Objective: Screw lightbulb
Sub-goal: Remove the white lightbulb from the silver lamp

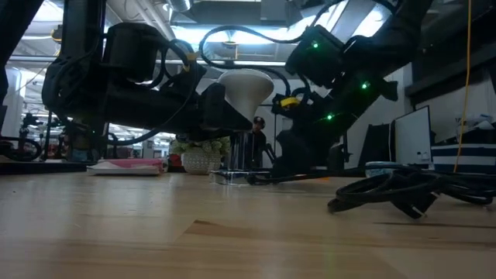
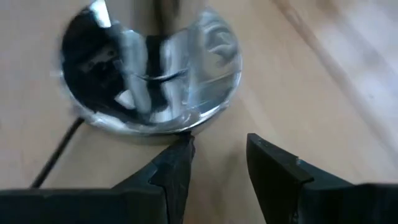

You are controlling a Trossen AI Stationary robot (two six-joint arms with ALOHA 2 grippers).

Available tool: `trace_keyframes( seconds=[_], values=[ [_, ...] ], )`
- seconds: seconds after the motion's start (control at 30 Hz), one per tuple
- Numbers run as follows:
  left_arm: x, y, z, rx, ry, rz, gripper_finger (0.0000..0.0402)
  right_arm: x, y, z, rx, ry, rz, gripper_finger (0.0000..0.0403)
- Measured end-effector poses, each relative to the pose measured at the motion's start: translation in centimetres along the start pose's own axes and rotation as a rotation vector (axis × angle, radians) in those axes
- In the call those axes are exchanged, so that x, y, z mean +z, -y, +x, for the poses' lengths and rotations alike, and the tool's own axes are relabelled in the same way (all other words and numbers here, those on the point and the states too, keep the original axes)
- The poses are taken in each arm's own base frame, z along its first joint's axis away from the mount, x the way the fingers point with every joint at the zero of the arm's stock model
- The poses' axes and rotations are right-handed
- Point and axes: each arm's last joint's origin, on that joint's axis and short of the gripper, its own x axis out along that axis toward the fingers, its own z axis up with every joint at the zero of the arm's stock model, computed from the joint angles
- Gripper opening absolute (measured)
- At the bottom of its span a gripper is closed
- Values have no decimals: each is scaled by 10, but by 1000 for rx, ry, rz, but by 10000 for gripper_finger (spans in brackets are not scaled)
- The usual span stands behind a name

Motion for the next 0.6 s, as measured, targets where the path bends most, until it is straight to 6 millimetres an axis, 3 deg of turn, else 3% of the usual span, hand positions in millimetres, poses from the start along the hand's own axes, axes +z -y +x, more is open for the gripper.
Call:
trace_keyframes(
  seconds=[0.6],
  values=[
    [0, 0, 0, 17, 1, -7, 153, -1, -59, -25, 318, 139, -4, 159]
  ],
)
